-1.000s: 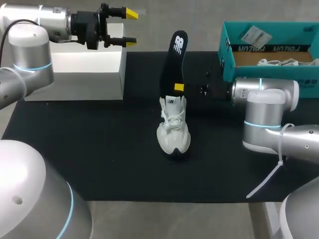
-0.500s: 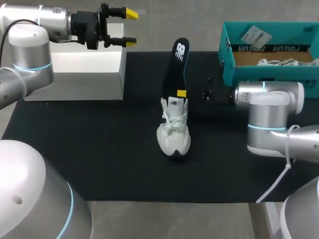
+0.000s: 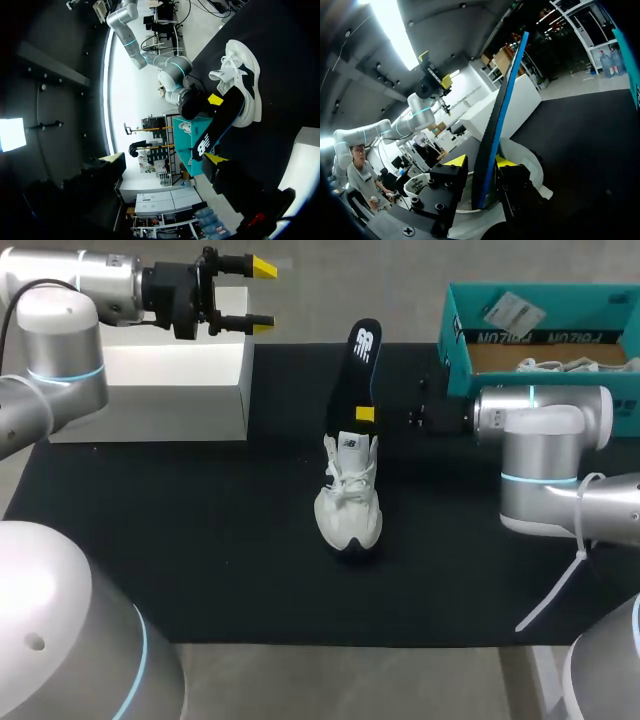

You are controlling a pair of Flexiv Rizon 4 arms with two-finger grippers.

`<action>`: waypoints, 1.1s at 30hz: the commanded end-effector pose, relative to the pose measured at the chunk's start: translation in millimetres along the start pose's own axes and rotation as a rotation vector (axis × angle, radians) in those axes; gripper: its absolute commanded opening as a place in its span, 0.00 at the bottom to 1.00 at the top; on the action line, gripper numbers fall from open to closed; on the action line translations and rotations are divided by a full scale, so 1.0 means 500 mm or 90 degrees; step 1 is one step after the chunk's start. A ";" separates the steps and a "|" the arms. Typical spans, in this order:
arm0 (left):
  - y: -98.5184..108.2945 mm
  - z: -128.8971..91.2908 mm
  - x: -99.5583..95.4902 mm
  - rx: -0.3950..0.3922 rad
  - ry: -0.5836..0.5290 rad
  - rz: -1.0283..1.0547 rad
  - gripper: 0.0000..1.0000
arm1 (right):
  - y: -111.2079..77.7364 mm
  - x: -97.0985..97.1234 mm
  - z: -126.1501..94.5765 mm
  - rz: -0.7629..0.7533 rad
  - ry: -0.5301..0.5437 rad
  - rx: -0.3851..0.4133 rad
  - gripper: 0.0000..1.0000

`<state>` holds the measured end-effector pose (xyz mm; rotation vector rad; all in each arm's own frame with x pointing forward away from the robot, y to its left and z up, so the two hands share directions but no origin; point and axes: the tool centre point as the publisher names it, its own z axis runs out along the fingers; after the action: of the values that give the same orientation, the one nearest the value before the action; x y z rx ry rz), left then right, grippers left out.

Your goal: Take the shoe out of the shoebox, open the shoe tongue, remove and reinsert the insole, then place the shoe into the shoebox

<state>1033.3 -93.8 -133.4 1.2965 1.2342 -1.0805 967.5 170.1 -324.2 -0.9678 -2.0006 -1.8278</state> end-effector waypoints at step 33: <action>0.000 0.000 0.000 0.000 0.002 0.001 1.00 | -0.053 0.023 -0.001 0.030 -0.032 0.128 0.00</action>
<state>1033.3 -93.7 -133.4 1.2966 1.2342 -1.0804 945.5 172.1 -337.5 -0.9956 -2.1178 -1.5693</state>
